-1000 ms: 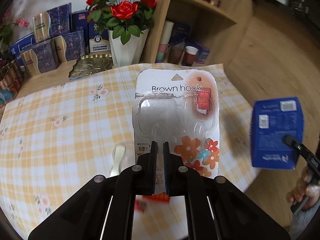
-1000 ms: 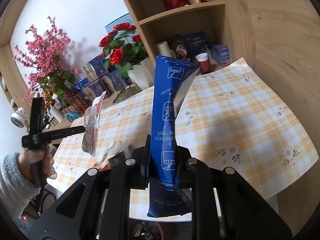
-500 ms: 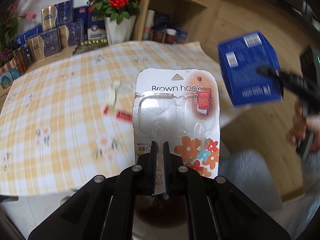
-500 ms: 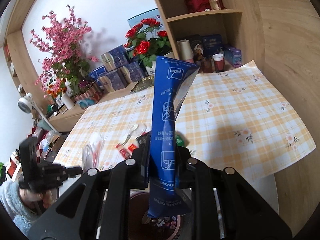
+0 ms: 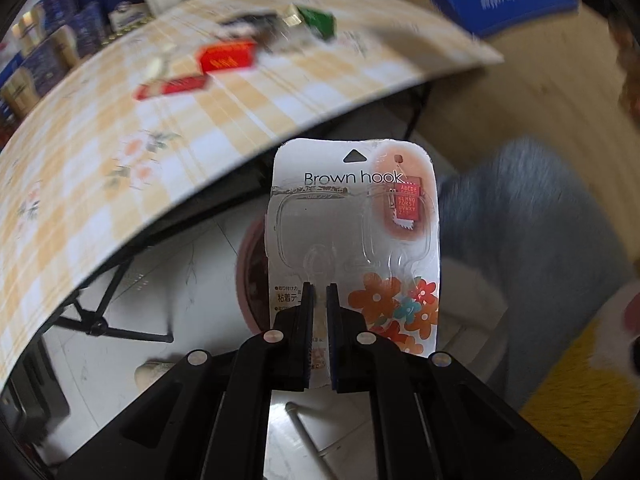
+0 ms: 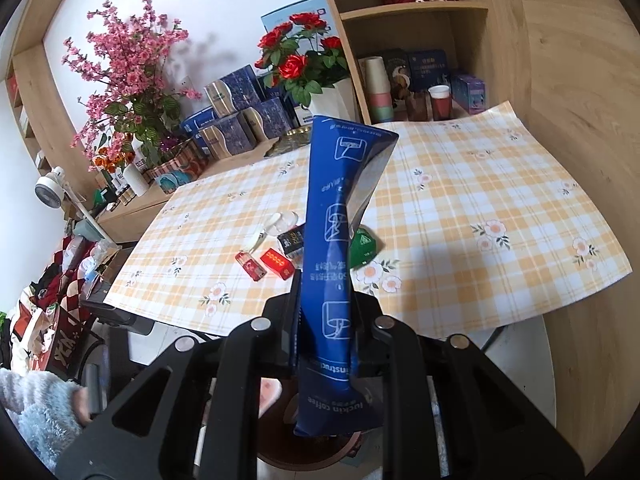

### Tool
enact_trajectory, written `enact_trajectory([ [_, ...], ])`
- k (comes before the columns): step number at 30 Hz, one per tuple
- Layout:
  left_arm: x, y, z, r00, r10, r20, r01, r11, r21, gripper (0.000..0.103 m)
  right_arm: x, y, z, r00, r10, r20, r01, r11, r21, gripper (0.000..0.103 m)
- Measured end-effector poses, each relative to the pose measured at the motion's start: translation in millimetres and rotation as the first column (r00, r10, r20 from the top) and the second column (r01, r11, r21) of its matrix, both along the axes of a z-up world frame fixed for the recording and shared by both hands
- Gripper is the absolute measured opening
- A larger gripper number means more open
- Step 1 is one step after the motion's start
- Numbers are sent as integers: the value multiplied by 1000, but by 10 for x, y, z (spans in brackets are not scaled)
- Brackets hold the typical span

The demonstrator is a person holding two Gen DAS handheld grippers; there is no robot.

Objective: Collect trash
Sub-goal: 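Lower the 'Brown hook' card into the bin and open the left tool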

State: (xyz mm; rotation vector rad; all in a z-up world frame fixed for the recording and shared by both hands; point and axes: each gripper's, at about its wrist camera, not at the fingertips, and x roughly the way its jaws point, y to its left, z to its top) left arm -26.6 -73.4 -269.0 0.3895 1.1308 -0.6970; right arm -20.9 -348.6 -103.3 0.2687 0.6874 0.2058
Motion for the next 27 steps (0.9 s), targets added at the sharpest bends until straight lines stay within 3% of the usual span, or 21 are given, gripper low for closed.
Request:
enact_trajectory([
  [6,92,-260,-581,993,-52,-102,62,993,97,7,4,-115,-89,999,-28,-34,28,1000,12,20],
  [12,384,-319,-1167,965,66,-252,-30,989,144,7,-26,-219,-192,997,-53,-57,54,998,22,20],
  [16,484,-344,-1369,957,124,-261,-80,982,170,8,-48,-270,-248,995,-65,-75,67,997,23,20],
  [17,510,-317,-1392,958,144,-248,-105,981,166,12,-53,-277,-264,995,-67,-80,69,997,22,20],
  [18,524,-292,-1390,955,158,-250,-120,980,159,27,-58,-276,-277,994,-68,-87,70,997,23,20],
  [20,569,-230,-1334,949,188,-252,-160,979,129,47,-70,-265,-308,993,-64,-95,67,998,21,20],
  [22,583,-162,-1179,952,192,-239,-177,981,81,49,-80,-238,-335,993,-52,-104,54,998,21,20],
  [25,572,-26,-820,958,202,-202,-204,979,11,59,-92,-137,-394,992,-25,-127,24,1000,-9,20],
  [27,525,99,-530,962,222,-161,-235,970,-68,74,-124,-41,-439,990,21,-139,-21,1000,-2,20],
])
